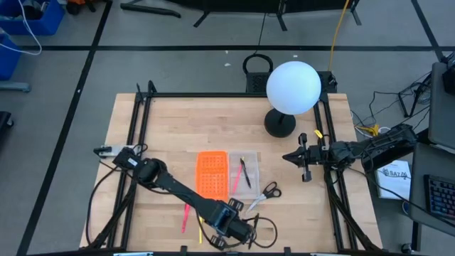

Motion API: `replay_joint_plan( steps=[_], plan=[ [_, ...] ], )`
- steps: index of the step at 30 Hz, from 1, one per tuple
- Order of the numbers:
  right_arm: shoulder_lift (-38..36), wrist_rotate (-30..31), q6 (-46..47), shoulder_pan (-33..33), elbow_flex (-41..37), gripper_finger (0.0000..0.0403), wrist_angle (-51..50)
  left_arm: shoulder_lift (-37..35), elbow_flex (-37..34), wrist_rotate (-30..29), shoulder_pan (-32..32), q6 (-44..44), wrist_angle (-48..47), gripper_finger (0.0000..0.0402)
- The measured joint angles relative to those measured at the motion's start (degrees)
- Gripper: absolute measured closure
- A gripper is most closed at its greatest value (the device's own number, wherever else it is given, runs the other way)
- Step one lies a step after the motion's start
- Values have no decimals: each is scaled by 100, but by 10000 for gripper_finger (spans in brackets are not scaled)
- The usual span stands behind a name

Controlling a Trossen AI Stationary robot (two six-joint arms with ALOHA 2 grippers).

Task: Pick & place school supplies into a supply box
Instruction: Put the black pen into the orange supply box

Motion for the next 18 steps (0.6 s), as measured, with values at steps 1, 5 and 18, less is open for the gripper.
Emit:
replay_joint_plan(
  steps=[1,5,18],
  plan=[
    [0,-1,4,0,0,403,2,1,-2,-18,-9,45,-2,308],
    [0,0,45,0,0,403,16,2,-90,-368,-61,399,56,240],
    [2,5,91,-1,-1,403,32,125,-92,-627,15,448,561,153]
  ],
)
